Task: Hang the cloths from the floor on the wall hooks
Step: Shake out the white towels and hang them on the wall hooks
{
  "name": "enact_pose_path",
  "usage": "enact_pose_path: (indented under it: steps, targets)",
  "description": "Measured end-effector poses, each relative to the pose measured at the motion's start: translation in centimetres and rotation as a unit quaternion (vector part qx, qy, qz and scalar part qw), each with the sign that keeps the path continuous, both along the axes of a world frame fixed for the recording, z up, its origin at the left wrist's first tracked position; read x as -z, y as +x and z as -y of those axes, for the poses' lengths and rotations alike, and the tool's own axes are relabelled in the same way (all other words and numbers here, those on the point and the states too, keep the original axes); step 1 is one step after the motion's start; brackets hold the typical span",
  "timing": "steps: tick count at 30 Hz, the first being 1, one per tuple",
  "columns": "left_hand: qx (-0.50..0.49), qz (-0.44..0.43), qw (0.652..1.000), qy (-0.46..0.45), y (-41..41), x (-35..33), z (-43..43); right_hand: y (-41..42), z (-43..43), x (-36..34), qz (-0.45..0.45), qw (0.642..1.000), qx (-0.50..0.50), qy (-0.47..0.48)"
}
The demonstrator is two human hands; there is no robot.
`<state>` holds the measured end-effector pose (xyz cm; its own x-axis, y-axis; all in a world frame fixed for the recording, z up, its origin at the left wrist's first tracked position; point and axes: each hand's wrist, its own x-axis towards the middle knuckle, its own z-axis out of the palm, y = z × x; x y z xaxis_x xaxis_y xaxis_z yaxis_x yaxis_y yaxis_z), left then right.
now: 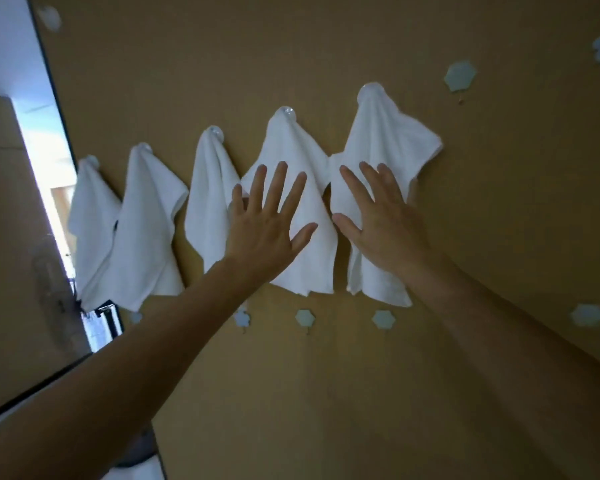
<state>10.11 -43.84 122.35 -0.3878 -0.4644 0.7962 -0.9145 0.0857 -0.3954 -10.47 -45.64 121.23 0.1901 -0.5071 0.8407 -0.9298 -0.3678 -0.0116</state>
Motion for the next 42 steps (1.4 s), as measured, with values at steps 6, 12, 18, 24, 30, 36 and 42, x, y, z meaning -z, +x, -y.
enact_pose_path:
  steps: [6,12,18,24,30,36,42]
  targets:
    - [-0.093,-0.005,0.995,0.019,5.3,3.2,-6.3,5.2,-3.0,2.5,-0.027,0.998,-0.052,0.009]
    - [-0.159,-0.03,0.986,0.041,13.2,5.5,-12.0,13.5,-6.3,5.0,-0.047,0.989,-0.136,0.031]
    - [-0.226,-0.043,0.972,0.048,24.9,7.9,-19.3,26.2,-10.7,7.5,-0.052,0.974,-0.212,0.054]
    - [-0.326,-0.082,0.938,0.087,39.0,10.3,-29.0,42.9,-17.5,10.7,-0.08,0.95,-0.289,0.086]
    - [-0.405,-0.124,0.896,0.131,50.7,14.0,-39.0,58.6,-25.2,13.7,-0.093,0.911,-0.384,0.119]
    - [-0.487,-0.161,0.845,0.154,60.9,17.4,-45.7,71.6,-30.2,16.6,-0.133,0.87,-0.452,0.146]
    - [-0.543,-0.176,0.807,0.148,70.9,20.5,-50.2,84.4,-32.6,19.3,-0.166,0.829,-0.513,0.15]
